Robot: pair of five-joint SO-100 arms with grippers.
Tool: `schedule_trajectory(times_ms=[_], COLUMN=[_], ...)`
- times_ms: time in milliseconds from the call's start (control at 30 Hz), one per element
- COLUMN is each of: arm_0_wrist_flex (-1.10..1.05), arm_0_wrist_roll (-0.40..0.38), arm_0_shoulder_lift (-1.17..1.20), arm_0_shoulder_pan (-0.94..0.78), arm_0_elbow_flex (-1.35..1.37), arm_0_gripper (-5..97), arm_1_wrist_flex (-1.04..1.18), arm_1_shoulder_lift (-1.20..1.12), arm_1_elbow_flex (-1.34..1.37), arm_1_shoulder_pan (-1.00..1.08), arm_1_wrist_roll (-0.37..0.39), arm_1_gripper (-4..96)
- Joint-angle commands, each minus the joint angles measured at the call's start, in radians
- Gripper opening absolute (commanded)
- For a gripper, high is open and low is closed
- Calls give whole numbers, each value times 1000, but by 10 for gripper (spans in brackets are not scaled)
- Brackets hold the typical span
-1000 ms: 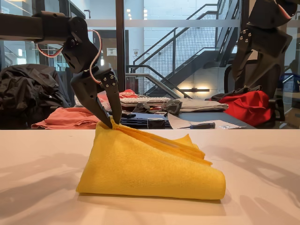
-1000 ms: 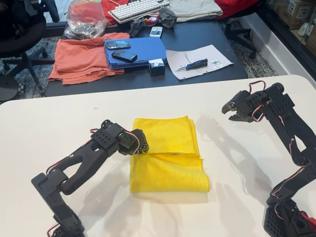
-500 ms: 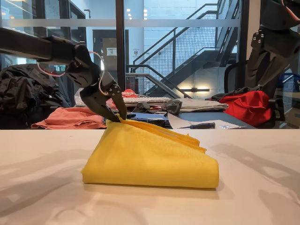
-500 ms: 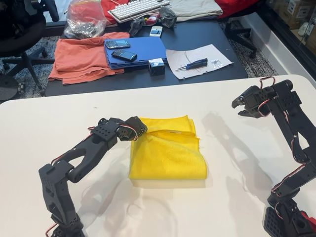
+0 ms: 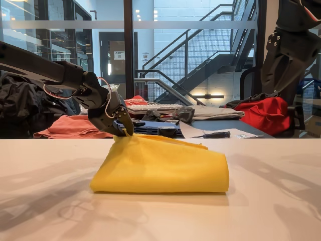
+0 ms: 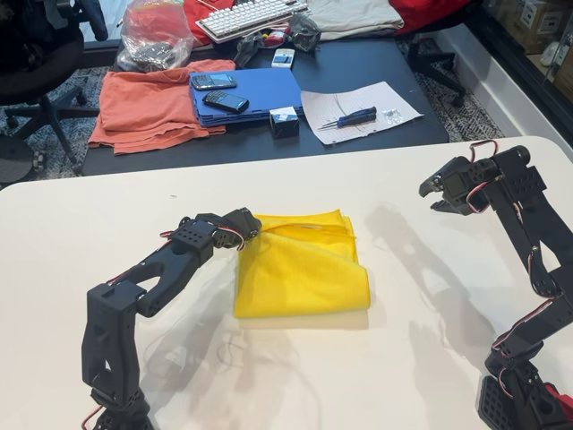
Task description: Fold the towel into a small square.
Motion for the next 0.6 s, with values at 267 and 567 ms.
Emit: schedule_trajectory(times_ms=[267,567], arm_0_wrist_flex=[-2,-18], arm_0_wrist_roll=[-5,-3], arm_0_shoulder_lift=[95,156], arm_0_shoulder_pan=[-6,5], arm_0_elbow_flex=[109,215], arm_0_gripper=[113,113], arm_1_wrist_flex=[23,35], arm_1_shoulder_lift=[-69,71], arm_1_elbow_flex=[-173,-175], arm_1_shoulder_pan=[-9,-8], arm_1_wrist_roll=[-8,-14], arm_1_gripper=[303,305])
